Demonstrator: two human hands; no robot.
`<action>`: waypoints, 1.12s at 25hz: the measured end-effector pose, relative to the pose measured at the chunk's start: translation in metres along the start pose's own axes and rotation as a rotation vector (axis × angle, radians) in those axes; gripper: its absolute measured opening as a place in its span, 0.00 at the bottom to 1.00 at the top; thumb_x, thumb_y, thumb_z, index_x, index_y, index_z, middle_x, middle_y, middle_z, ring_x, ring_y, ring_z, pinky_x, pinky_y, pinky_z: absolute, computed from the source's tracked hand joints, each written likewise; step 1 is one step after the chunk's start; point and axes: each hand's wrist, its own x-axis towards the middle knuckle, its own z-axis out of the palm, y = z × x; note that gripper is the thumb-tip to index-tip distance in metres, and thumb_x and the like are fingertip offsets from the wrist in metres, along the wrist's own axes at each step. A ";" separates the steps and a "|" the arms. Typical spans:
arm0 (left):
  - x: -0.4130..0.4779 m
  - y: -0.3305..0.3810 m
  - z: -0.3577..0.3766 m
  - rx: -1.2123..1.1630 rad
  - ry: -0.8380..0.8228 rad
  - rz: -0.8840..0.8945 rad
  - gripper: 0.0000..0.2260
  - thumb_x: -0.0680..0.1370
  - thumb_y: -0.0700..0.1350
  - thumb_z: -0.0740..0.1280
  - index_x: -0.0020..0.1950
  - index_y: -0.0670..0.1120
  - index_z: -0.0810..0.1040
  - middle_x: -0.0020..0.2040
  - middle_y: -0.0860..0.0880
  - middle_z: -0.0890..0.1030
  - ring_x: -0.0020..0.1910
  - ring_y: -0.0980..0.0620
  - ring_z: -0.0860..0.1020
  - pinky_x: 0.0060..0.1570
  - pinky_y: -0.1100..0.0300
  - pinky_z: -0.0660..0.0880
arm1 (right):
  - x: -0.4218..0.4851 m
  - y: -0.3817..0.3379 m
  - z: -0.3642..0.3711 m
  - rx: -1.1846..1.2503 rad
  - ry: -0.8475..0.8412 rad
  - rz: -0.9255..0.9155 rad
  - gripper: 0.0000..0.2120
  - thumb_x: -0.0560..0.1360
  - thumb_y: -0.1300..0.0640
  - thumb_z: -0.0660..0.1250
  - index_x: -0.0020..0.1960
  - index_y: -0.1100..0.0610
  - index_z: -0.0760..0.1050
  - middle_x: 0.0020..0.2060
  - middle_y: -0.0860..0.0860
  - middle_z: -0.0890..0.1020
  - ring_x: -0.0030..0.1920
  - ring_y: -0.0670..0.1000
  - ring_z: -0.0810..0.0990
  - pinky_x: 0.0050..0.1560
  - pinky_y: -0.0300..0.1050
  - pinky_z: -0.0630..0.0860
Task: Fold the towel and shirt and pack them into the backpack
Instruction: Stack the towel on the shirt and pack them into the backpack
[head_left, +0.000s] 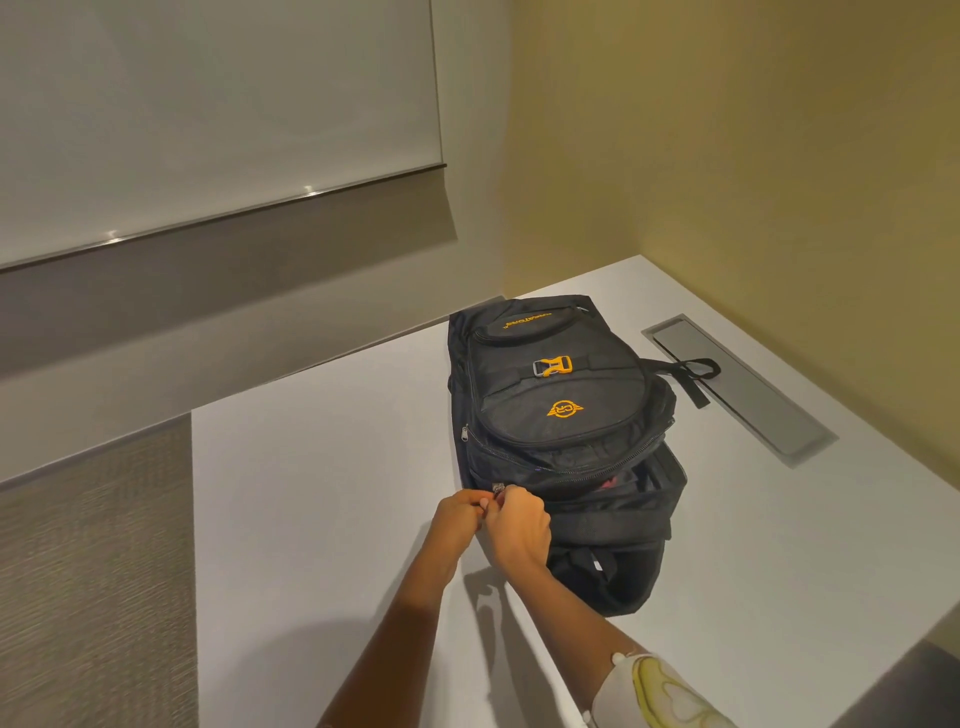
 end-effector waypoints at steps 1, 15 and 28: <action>0.004 0.002 -0.001 -0.020 -0.011 -0.015 0.21 0.83 0.49 0.58 0.73 0.40 0.65 0.72 0.40 0.69 0.70 0.41 0.68 0.71 0.50 0.63 | 0.001 0.000 -0.001 0.005 0.006 -0.002 0.14 0.80 0.51 0.63 0.58 0.59 0.78 0.53 0.54 0.82 0.52 0.54 0.82 0.48 0.44 0.77; 0.016 -0.003 0.007 -0.190 0.090 0.038 0.22 0.80 0.59 0.62 0.61 0.42 0.76 0.61 0.43 0.78 0.62 0.41 0.76 0.63 0.47 0.71 | -0.001 0.005 -0.006 -0.027 0.005 -0.097 0.11 0.81 0.55 0.60 0.54 0.60 0.77 0.51 0.55 0.82 0.52 0.56 0.81 0.46 0.45 0.75; 0.025 0.003 0.012 -0.441 0.215 0.058 0.07 0.77 0.43 0.69 0.48 0.40 0.74 0.48 0.43 0.79 0.45 0.46 0.78 0.50 0.52 0.73 | -0.007 0.044 -0.069 0.033 0.065 -0.180 0.08 0.73 0.54 0.67 0.40 0.58 0.78 0.36 0.54 0.82 0.39 0.55 0.80 0.38 0.46 0.73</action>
